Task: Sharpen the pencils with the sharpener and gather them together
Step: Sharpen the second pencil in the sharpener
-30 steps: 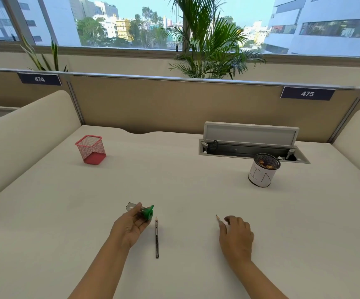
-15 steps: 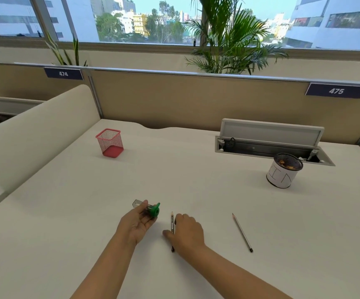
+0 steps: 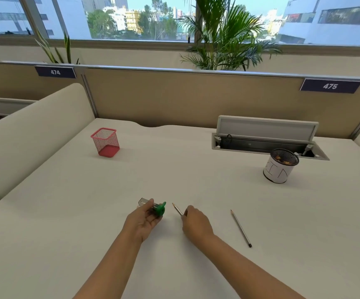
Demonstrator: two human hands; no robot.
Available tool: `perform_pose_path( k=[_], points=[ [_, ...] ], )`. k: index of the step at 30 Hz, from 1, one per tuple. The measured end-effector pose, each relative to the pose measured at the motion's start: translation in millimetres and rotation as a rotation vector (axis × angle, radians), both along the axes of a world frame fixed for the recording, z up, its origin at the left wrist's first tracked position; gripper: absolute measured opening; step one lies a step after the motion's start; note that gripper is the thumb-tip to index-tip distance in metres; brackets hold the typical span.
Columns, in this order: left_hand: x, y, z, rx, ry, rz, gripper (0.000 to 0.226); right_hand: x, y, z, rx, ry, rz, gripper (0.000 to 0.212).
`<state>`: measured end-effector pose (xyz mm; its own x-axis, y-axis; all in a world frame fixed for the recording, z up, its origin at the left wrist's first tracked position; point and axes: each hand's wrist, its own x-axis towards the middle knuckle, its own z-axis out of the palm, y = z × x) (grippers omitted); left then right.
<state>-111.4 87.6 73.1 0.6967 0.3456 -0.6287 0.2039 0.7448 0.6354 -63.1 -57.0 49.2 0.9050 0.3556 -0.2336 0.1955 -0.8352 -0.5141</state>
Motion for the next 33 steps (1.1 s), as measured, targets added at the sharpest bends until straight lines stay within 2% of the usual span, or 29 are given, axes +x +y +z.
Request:
perform_pose_path(
  k=[4,8,15,27,31,33],
  points=[
    [8.6,-9.9,1.6,-0.026,-0.011,-0.026,0.012,2.8,-20.9,13.6,0.364,0.027,-0.144,0.007],
    [22.0,-27.3,5.5,-0.038,-0.021,-0.083,0.017,-7.6,-48.6,24.2,0.443,-0.115,-0.133,0.013],
    [40.8,-65.3,11.2,-0.047,-0.025,-0.233,0.015,-17.8,-83.0,25.9,0.243,-0.388,-0.057,0.023],
    [48.0,-105.2,14.5,0.018,-0.036,-0.363,0.013,-16.3,-103.9,20.2,0.22,-0.474,-0.09,0.021],
    [49.6,-109.0,13.8,0.052,-0.055,-0.341,0.011,-14.7,-103.8,20.2,0.068,-0.569,-0.096,0.006],
    [49.5,-112.0,14.0,0.067,-0.064,-0.345,0.011,-13.7,-101.2,23.0,-0.009,-0.668,-0.14,0.01]
  ],
)
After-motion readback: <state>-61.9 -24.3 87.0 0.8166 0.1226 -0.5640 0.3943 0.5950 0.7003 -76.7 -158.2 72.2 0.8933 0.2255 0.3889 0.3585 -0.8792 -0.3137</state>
